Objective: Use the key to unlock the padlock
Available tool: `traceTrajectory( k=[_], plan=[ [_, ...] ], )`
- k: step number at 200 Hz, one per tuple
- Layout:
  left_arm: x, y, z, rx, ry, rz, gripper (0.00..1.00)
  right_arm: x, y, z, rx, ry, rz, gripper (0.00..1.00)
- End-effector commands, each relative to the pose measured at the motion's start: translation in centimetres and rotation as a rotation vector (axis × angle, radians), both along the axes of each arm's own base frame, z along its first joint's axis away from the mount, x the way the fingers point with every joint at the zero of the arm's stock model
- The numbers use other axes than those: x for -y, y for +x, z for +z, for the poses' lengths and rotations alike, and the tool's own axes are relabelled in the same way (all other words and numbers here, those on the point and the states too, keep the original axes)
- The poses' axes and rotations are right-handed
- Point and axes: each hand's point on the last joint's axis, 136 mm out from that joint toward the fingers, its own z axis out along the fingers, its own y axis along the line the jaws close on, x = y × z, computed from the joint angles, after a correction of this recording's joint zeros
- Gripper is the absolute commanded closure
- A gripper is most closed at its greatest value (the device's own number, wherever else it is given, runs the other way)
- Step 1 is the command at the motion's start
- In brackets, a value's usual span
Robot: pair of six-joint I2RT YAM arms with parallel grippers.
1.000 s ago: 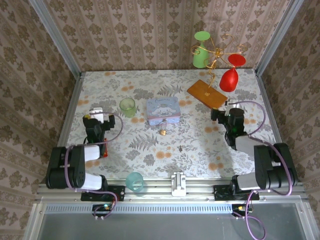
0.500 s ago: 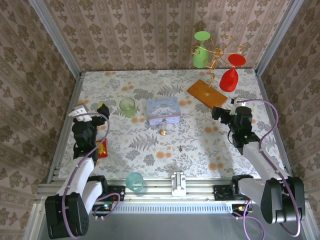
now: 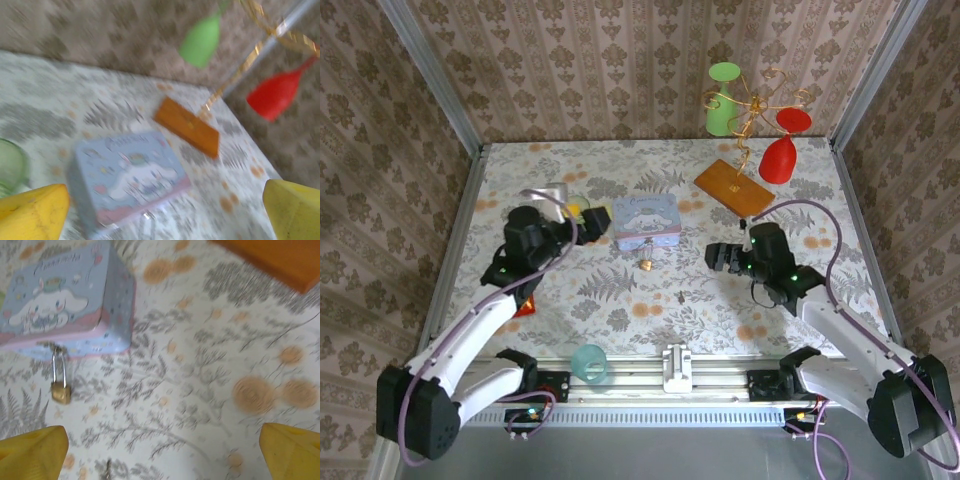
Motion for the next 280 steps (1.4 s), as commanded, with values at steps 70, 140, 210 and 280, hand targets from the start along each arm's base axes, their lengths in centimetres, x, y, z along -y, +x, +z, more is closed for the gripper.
traceTrajectory(
  k=[70, 140, 210, 280],
  plan=[
    [8.4, -7.2, -5.6, -0.234, 0.112, -0.329, 0.00, -5.4, -4.1, -4.5, -0.195, -0.045, 0.069, 0.06],
    [8.5, -7.7, -7.6, -0.311, 0.076, -0.310, 0.00, -9.3, -5.7, -7.7, -0.250, -0.090, 0.122, 0.37],
    [9.3, -8.3, -9.4, -0.331, 0.123, -0.316, 0.00, -10.8, -5.2, -10.5, -0.301, -0.155, 0.137, 0.63],
    [9.3, -8.2, -9.9, -0.333, 0.130, -0.307, 0.00, -10.4, -6.5, -11.8, -0.318, -0.275, 0.130, 0.66]
  ],
)
